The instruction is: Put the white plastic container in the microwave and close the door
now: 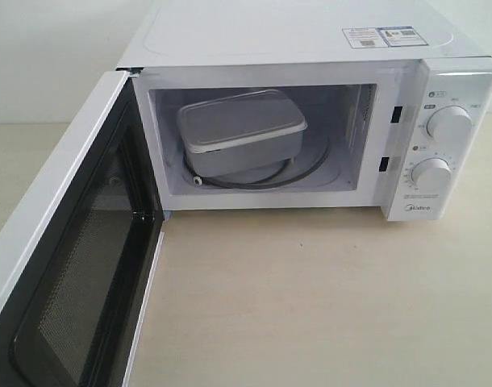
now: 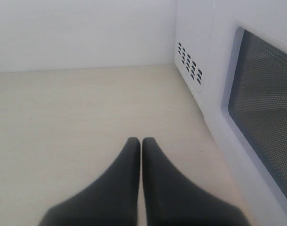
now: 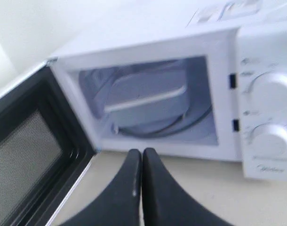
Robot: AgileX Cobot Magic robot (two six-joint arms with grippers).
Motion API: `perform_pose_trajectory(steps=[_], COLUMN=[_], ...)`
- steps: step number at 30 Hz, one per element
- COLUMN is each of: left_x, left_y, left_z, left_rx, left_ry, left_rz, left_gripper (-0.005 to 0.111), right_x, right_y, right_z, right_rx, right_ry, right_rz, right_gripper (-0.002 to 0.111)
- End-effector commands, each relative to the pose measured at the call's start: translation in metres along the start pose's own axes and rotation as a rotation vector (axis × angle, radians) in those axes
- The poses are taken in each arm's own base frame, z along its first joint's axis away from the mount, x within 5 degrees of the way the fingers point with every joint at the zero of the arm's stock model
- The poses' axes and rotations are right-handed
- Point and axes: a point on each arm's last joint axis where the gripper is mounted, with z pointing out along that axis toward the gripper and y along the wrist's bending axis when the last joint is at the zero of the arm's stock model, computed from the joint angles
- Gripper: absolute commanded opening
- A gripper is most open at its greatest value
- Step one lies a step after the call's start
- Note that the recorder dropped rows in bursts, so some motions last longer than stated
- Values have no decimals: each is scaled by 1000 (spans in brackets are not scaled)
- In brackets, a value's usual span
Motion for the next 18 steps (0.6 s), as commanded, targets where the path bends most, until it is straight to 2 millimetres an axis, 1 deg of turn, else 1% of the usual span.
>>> perform_pose_trajectory(steps=[1, 4, 5, 8, 13, 18], left_x=[1, 1, 1, 1, 1, 1], left_y=[0, 0, 0, 0, 0, 0], left_z=[0, 0, 0, 0, 0, 0], left_rx=[-4, -4, -4, -4, -4, -4], left_ry=[2, 2, 2, 2, 2, 2], left_rz=[-3, -3, -3, -3, -3, -3], left_gripper=[4, 4, 4, 4, 4, 4], right_x=[17, 29, 32, 46, 64, 67], right_y=[-13, -19, -20, -30, -38, -39], right_z=[-33, -44, -44, -38, -32, -31], right_rx=[85, 148, 169, 240, 267, 284], right_ry=[-243, -336, -339, -309, -258, -231], right_rz=[-14, -23, -23, -13, -18, -141], right_gripper=[0, 0, 0, 0, 0, 0])
